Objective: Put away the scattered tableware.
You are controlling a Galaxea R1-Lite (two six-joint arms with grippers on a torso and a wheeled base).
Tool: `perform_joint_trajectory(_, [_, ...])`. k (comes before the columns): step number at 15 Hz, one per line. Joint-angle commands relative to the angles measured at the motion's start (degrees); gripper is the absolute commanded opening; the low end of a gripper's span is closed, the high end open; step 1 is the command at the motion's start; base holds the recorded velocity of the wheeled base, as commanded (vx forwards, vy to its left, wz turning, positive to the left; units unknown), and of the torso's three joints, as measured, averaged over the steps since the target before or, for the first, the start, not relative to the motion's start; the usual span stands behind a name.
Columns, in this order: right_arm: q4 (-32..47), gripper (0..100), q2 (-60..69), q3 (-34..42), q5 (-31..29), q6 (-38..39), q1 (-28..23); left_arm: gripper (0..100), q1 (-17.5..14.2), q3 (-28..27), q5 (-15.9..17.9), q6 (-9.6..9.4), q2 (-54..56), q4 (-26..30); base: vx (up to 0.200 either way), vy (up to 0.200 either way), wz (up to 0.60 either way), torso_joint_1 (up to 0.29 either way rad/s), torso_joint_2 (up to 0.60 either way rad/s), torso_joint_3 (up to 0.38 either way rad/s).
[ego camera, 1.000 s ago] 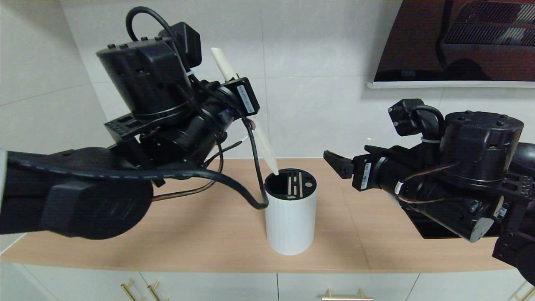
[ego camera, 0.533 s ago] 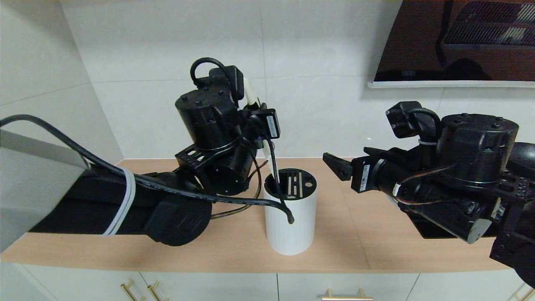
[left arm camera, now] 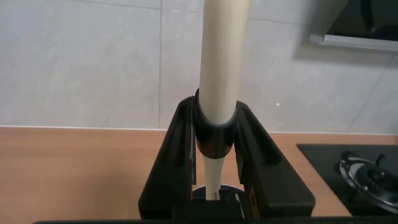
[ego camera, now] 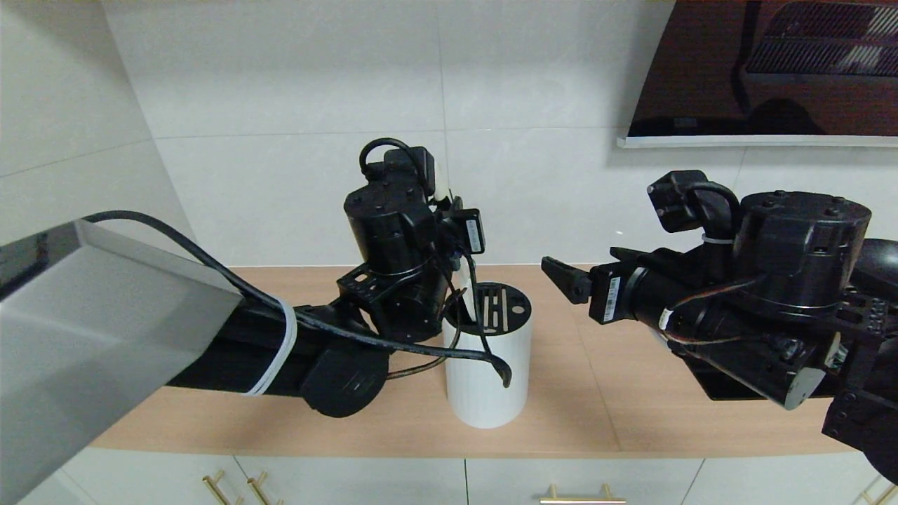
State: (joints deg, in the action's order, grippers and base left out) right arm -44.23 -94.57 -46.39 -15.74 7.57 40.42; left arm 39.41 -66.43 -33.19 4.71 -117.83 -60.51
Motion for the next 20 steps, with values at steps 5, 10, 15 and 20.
perform_joint_trajectory(5, [0.02, 100, -0.17, -0.02, 0.01, -0.01, 0.01, 0, 2.16, -0.02, -0.64, 0.04, -2.22, 0.13, 0.000, 0.000, 0.00, 0.000, 0.00, 0.000])
perform_joint_trajectory(10, [0.02, 100, -0.08, -0.02, 0.01, -0.01, 0.01, 0, 2.95, -0.02, -2.14, 0.04, -5.56, 0.31, 0.000, 0.000, 0.00, 0.000, 0.00, 0.000])
perform_joint_trajectory(15, [0.02, 100, -0.26, 0.07, 0.01, -0.01, 0.01, 0, 2.95, 0.60, -3.72, 0.22, -8.03, 0.31, 0.000, 0.000, 0.00, 0.000, 0.00, 0.000])
perform_joint_trajectory(20, [0.02, 100, -0.26, 0.07, 0.01, -0.01, 0.01, 0, 2.95, 0.95, -3.89, 0.48, -9.96, 0.13, 0.000, 0.000, 0.00, 0.000, 0.00, 0.000])
